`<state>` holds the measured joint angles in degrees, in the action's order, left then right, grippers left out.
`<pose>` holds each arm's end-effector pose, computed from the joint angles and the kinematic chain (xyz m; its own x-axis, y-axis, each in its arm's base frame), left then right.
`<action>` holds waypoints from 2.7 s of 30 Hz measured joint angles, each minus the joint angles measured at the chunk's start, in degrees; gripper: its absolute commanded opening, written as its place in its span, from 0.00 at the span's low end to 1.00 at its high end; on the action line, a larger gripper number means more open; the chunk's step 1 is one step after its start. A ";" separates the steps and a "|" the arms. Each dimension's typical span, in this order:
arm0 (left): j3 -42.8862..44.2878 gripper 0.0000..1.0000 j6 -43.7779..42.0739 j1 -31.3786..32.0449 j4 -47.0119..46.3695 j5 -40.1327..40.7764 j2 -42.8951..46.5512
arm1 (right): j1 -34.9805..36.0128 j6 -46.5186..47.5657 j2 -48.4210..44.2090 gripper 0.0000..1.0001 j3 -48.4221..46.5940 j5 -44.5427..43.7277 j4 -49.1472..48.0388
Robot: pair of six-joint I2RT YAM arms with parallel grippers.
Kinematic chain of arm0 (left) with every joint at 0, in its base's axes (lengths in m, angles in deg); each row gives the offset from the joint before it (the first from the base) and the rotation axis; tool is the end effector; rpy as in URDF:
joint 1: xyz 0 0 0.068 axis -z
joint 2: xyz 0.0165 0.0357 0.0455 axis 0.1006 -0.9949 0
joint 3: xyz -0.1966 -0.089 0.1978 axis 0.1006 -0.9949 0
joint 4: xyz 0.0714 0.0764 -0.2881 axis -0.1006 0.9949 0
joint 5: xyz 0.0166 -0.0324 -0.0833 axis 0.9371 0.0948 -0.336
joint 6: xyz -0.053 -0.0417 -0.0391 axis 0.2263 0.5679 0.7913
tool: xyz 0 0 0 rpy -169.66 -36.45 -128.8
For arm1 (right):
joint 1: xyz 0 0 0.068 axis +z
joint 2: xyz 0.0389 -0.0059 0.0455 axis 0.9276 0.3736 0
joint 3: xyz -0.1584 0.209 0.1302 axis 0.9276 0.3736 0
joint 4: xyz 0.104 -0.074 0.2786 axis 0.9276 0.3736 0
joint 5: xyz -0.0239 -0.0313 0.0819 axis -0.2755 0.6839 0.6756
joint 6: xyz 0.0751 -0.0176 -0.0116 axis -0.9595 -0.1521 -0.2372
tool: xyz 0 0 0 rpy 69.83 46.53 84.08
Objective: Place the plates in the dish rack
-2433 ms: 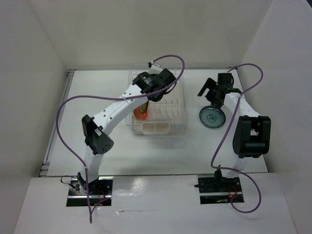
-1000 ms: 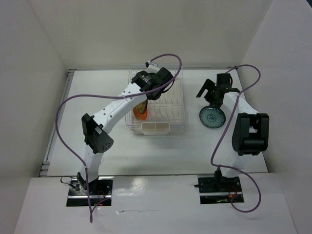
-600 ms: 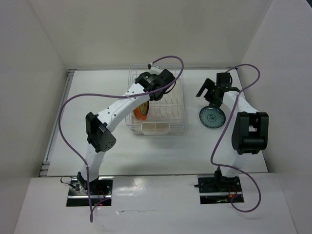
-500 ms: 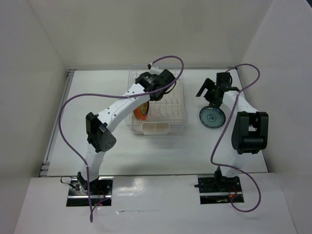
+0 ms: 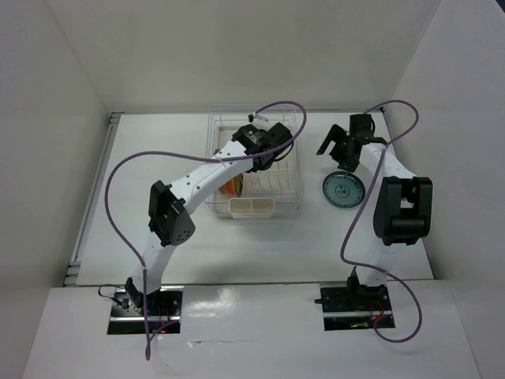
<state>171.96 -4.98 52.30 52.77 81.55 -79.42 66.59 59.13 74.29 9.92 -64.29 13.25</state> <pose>0.3816 -0.3297 0.3315 -0.6943 0.1414 -0.7057 -0.1609 0.9252 0.3437 0.4550 -0.0036 0.2062 -0.6977 0.4913 -0.5214 0.3190 0.8647 0.3880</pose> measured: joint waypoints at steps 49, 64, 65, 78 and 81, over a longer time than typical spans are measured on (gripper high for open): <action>-13.53 0.99 -18.91 -10.25 -28.20 -36.70 26.03 | -2.45 -0.15 5.51 1.00 -7.21 -15.50 12.02; -25.22 0.99 -19.69 -18.51 -43.23 -73.90 29.83 | -6.56 -11.74 -25.31 0.96 17.73 -14.23 12.09; -25.81 0.99 -19.54 -19.19 -43.54 -75.32 29.86 | -6.56 -12.66 -25.59 0.96 18.53 -14.19 12.04; -30.36 0.99 -18.32 -24.09 -45.59 -83.97 34.60 | -6.56 -18.45 -37.40 0.94 41.72 -6.38 -0.42; -31.12 0.99 -18.32 -25.11 -45.79 -84.87 35.28 | -6.56 -18.58 -36.83 0.88 41.70 -6.62 -3.76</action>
<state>140.83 -23.30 27.18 6.98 -3.32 -44.14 60.03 40.55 37.46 51.62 -70.91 9.49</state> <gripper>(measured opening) 0.992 0.911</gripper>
